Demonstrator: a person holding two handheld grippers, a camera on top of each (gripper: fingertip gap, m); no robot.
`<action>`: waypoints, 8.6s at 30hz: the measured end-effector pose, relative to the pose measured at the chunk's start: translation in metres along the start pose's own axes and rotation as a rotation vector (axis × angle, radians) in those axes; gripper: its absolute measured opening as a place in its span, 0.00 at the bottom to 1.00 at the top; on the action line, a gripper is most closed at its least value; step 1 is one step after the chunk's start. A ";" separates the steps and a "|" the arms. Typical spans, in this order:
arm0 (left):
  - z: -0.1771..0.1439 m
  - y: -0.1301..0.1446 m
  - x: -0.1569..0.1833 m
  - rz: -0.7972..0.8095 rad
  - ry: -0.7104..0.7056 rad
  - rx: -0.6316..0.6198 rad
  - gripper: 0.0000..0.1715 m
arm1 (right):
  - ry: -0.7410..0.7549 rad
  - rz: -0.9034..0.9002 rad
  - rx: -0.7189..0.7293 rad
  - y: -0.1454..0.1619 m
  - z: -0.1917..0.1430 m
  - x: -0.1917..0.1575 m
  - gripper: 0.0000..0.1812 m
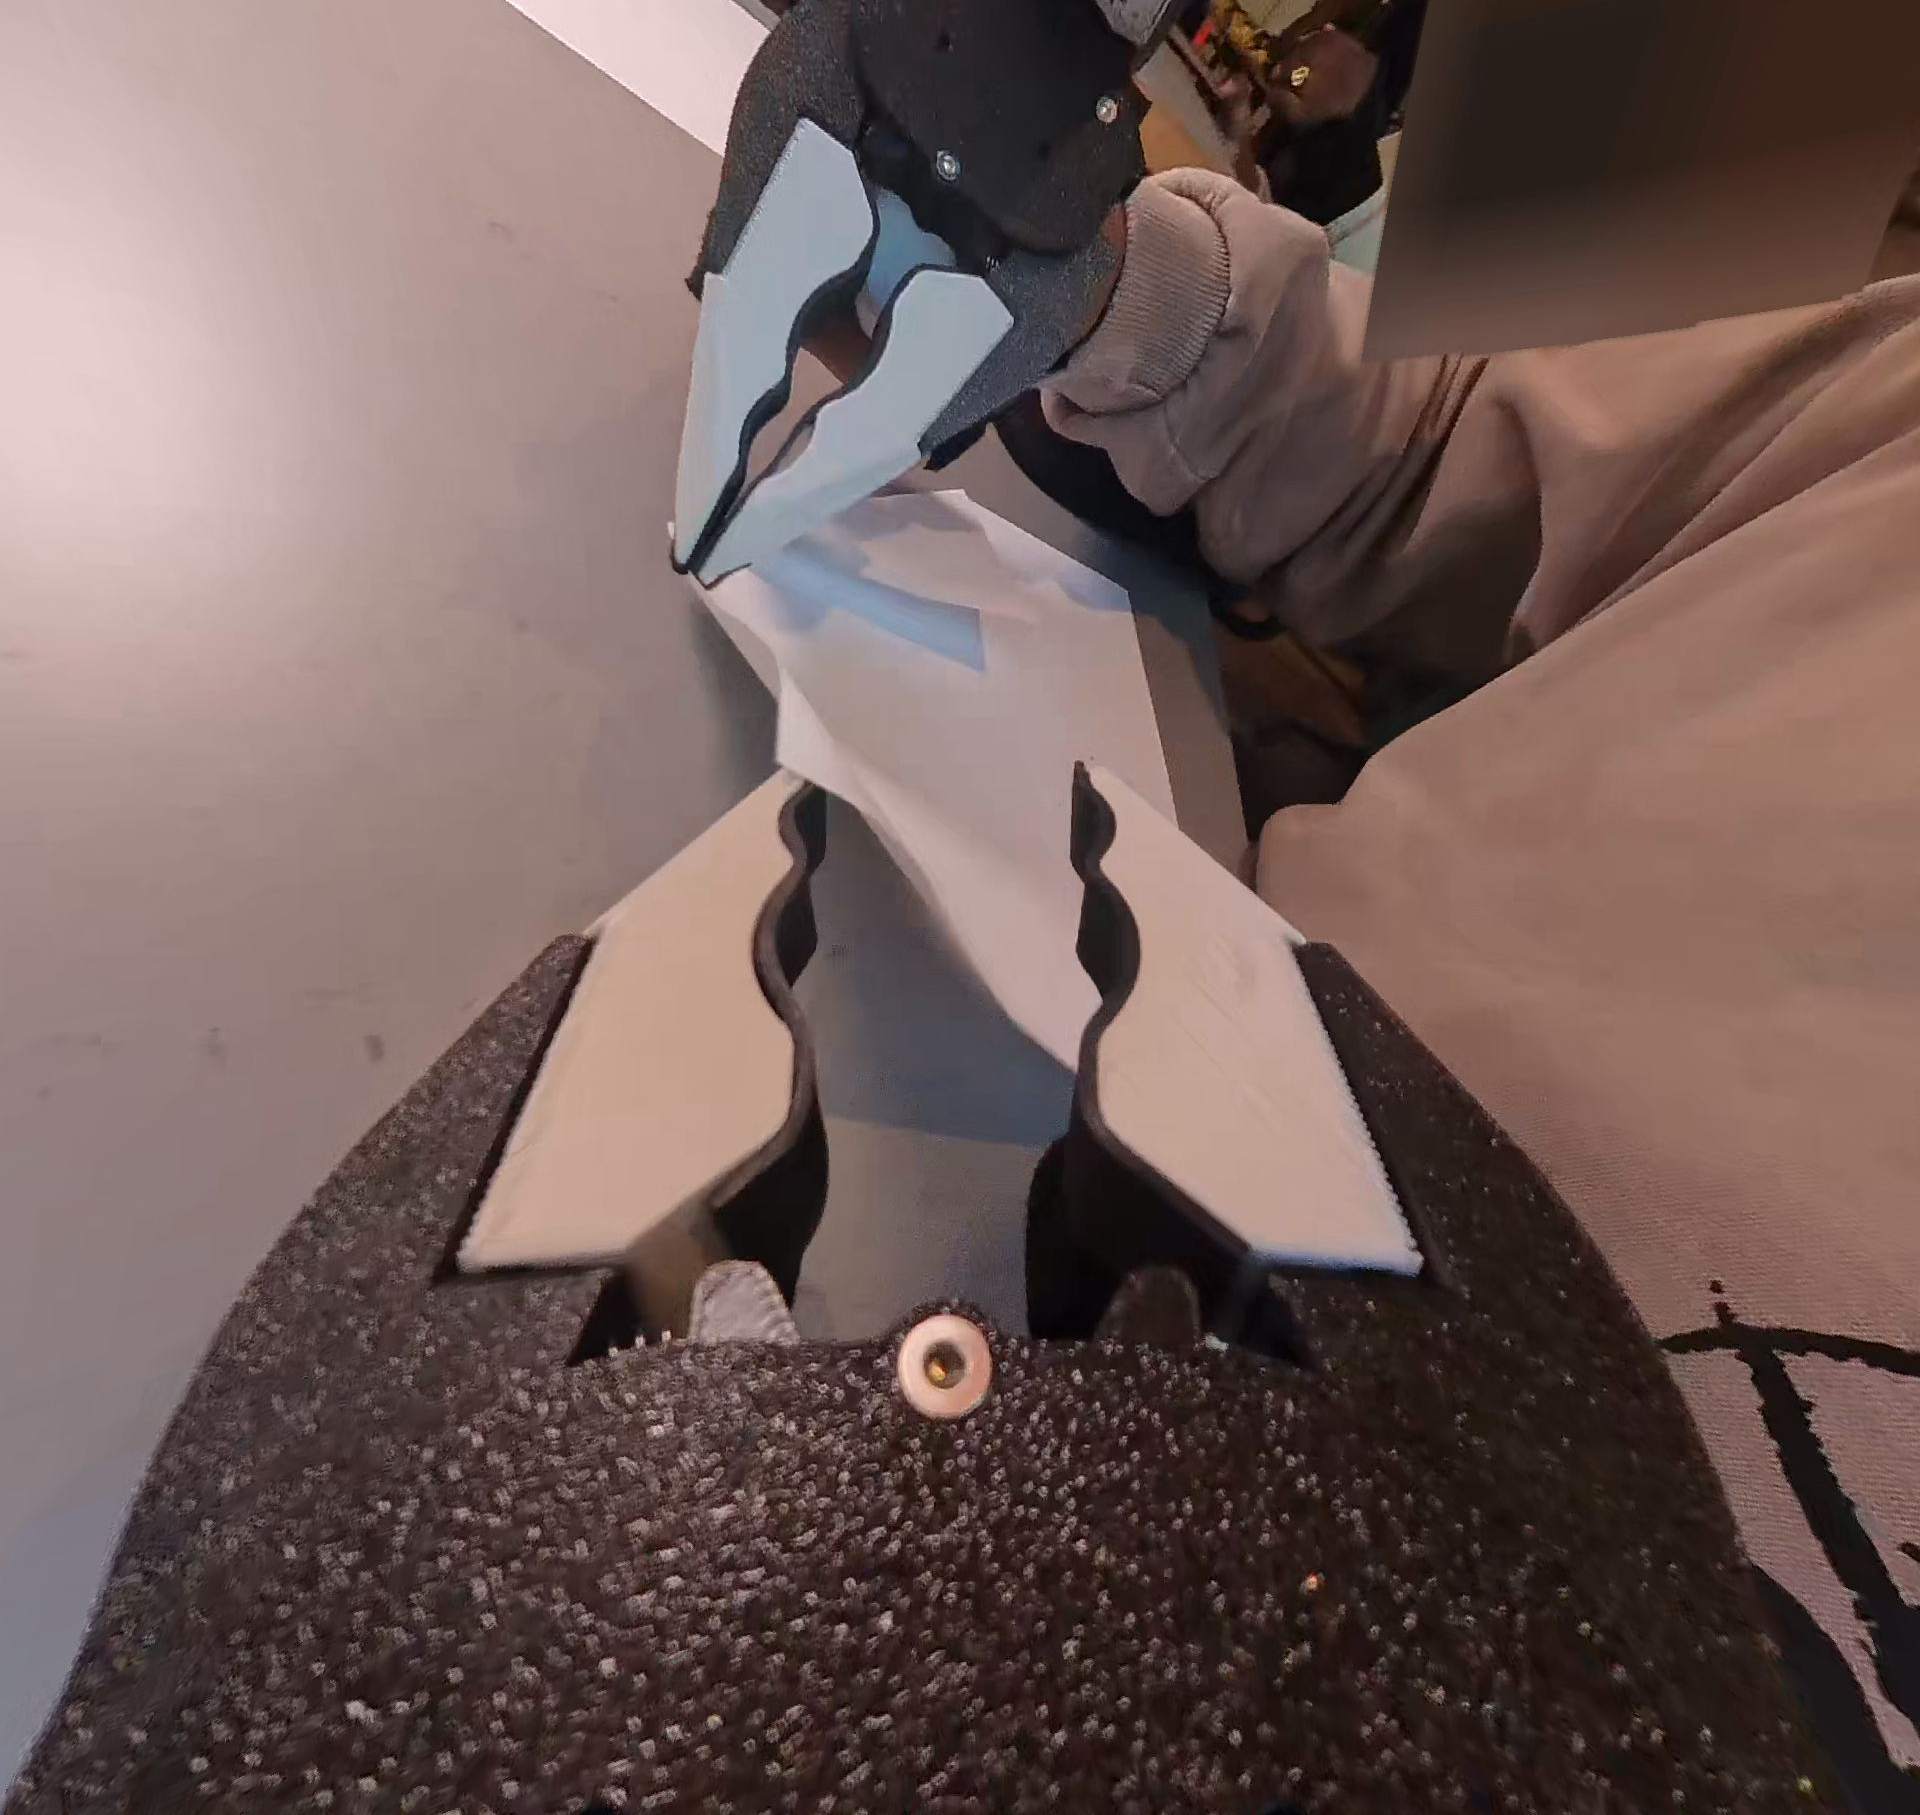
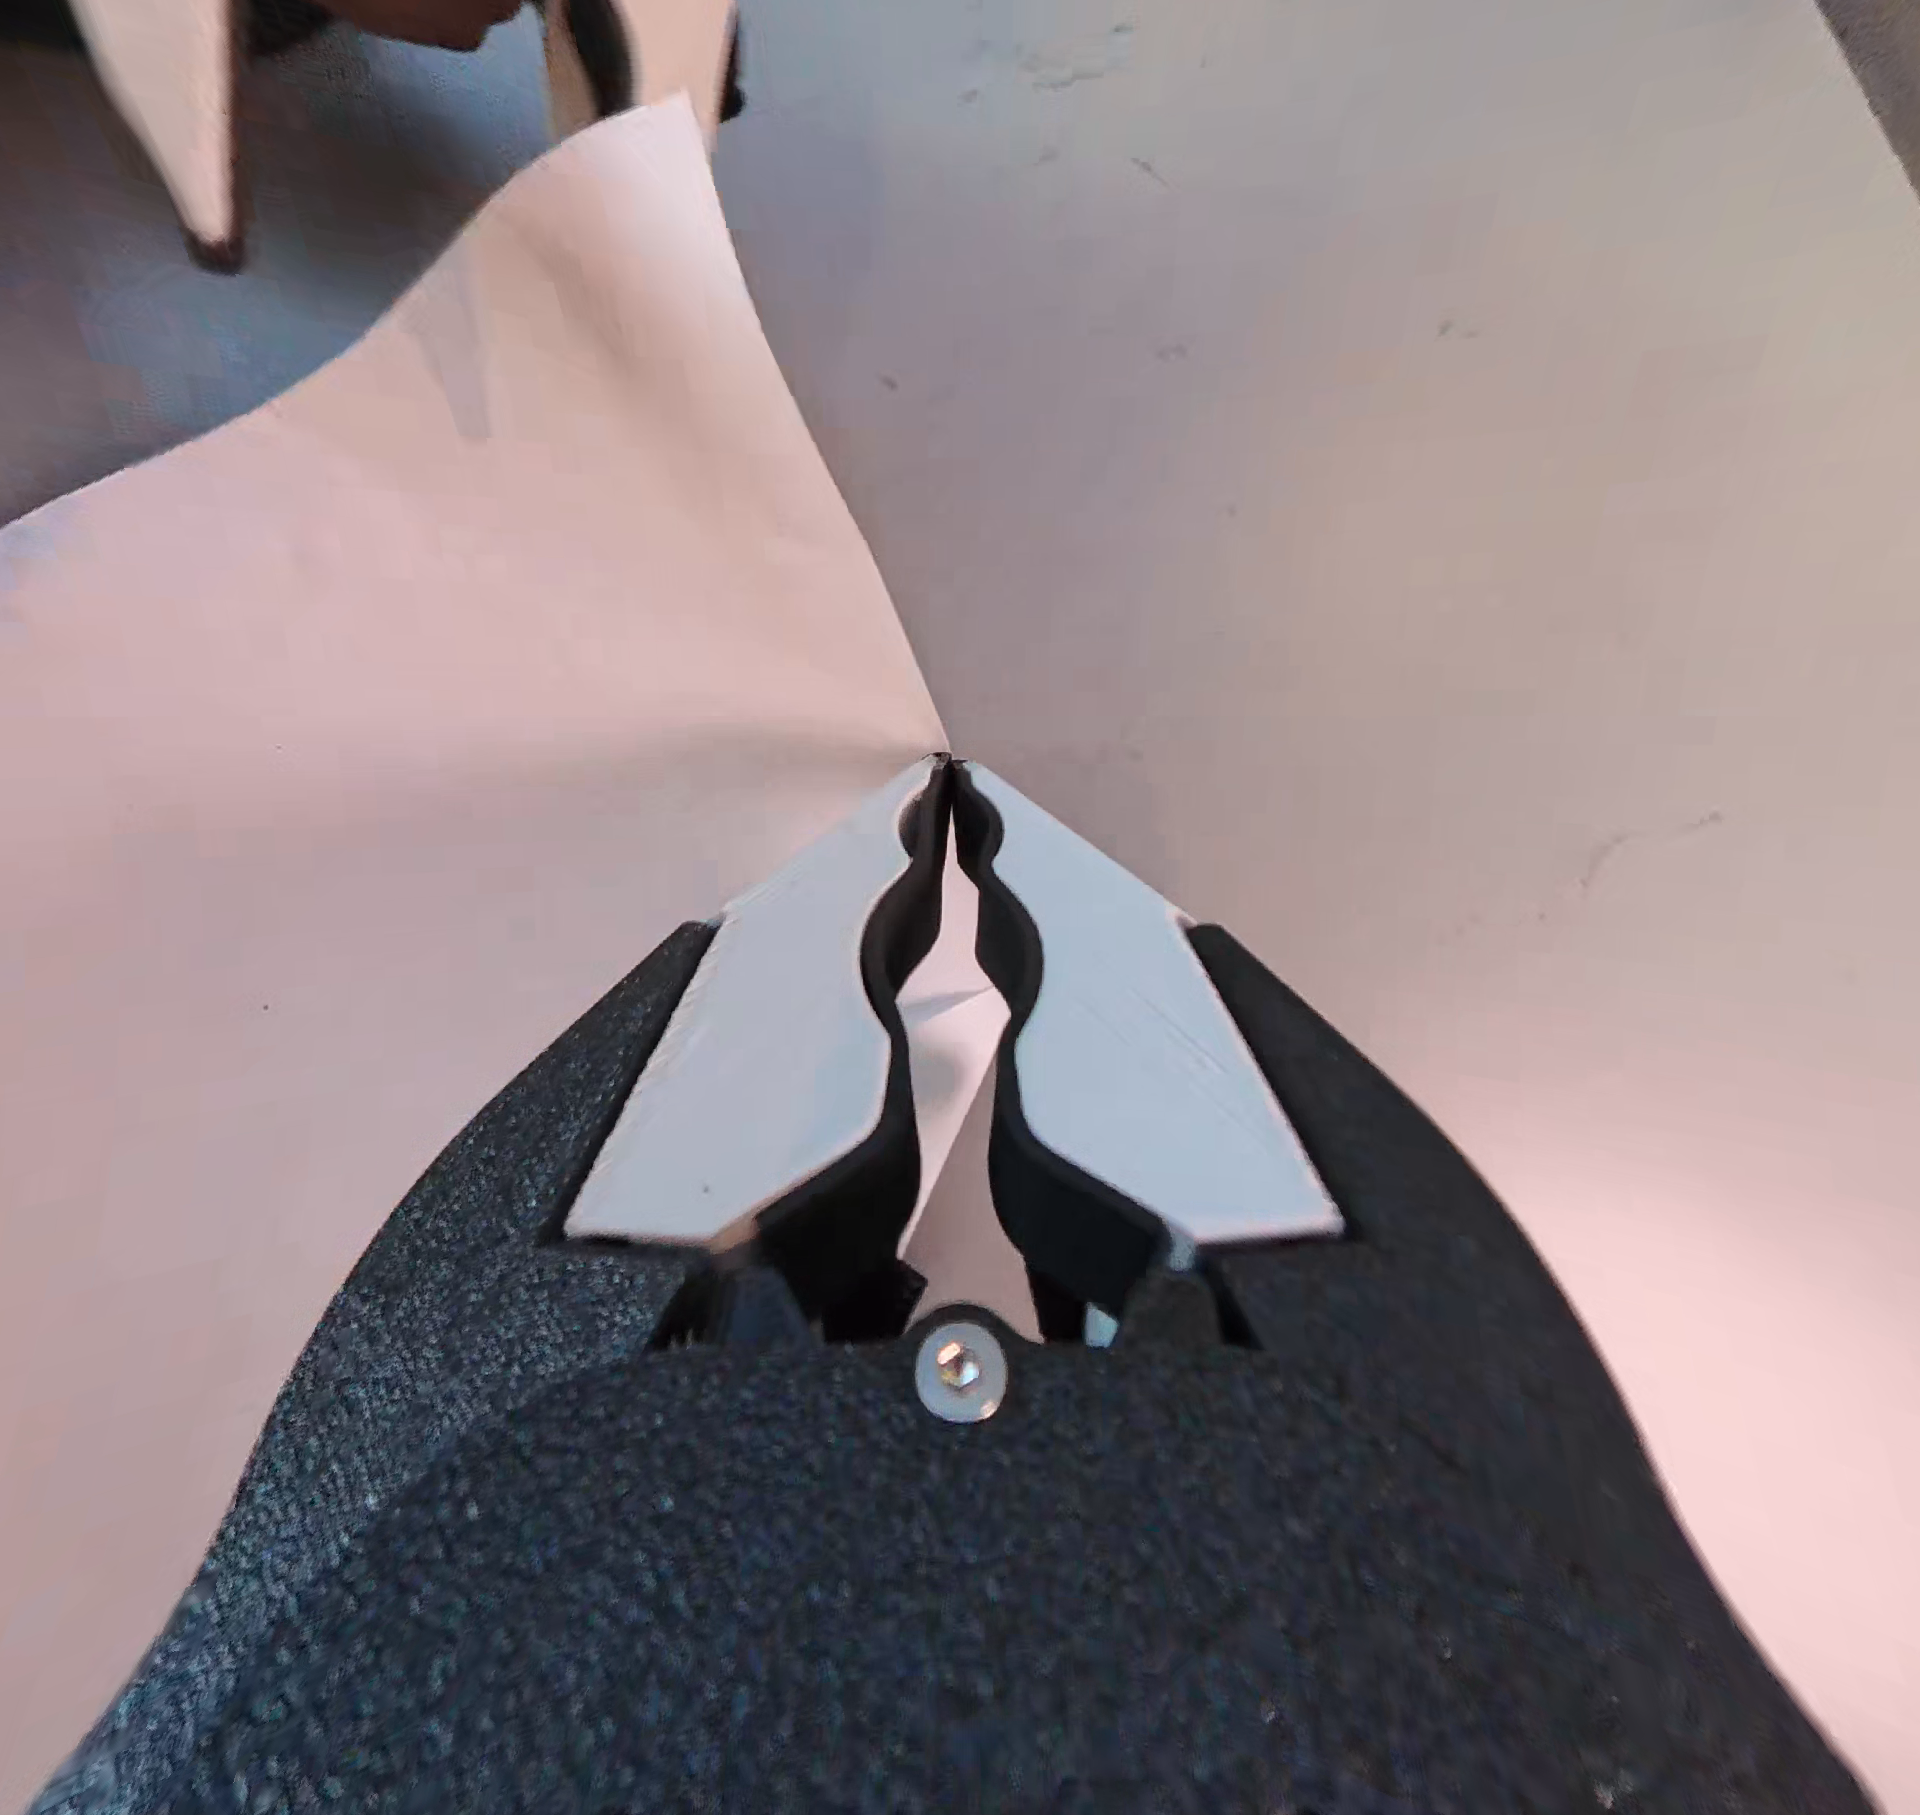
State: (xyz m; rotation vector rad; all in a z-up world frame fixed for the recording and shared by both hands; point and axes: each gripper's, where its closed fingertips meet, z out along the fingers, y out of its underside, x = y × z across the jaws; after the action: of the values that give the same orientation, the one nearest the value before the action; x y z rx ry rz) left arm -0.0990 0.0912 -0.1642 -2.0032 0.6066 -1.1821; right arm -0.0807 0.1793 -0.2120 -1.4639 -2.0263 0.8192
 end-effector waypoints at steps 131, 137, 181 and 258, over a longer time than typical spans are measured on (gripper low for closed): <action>0.041 0.029 -0.078 0.513 -0.170 -0.382 0.02 | -0.127 -0.041 -0.082 0.005 0.017 -0.005 0.30; 0.041 0.029 -0.077 0.537 -0.156 -0.379 0.02 | -0.131 0.027 -0.092 0.006 0.021 0.008 0.35; 0.003 0.015 -0.055 0.157 0.036 -0.244 0.16 | -0.217 -0.099 -0.091 0.013 0.016 -0.033 0.14; 0.048 0.034 -0.066 0.402 -0.374 -0.354 0.00 | 0.048 -0.340 0.008 -0.005 0.040 0.034 0.29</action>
State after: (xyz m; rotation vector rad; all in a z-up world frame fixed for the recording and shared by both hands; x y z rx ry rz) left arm -0.0889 0.1324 -0.2422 -2.1779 1.0150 -0.4674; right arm -0.1215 0.2031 -0.2342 -1.0791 -2.1509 0.6416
